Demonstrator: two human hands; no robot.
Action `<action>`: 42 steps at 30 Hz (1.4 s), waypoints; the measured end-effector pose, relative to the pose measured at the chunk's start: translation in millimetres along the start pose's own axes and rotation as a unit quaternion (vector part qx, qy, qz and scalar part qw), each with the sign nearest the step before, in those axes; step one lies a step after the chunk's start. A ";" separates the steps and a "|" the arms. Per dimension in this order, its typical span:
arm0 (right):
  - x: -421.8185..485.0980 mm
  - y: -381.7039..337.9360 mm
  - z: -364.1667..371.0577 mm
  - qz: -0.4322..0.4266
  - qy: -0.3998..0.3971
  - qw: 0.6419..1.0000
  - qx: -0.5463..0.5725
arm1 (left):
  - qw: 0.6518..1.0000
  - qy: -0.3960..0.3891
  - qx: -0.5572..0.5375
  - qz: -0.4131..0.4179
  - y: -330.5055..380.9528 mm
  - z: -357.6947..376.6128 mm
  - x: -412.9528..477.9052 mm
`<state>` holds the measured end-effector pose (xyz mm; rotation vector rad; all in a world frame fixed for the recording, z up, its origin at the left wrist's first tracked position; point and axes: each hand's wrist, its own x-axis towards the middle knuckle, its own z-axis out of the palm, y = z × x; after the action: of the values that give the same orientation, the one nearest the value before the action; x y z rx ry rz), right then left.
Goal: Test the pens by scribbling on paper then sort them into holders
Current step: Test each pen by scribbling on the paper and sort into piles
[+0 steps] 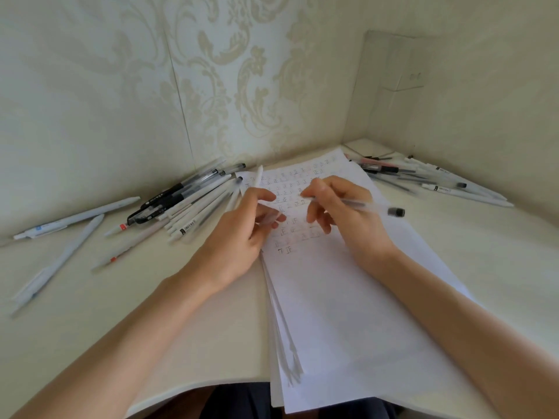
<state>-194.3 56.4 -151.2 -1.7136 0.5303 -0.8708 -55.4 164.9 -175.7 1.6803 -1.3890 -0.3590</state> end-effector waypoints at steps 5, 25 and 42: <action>-0.9 1.3 1.5 0.020 -0.023 0.998 0.058 | 0.999 0.016 -0.030 0.006 0.1 5.2 0.9; -2.9 2.4 5.3 -0.007 -0.044 0.999 -0.001 | 0.995 0.009 0.039 0.093 7.6 5.5 -6.0; -4.2 -8.2 5.5 0.007 -0.044 0.999 0.011 | 0.991 -0.009 0.043 0.123 10.8 2.4 -4.9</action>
<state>-193.3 65.4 -145.4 -1.7188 0.4717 -0.7848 -65.6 168.6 -170.2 1.5531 -1.6230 -0.1762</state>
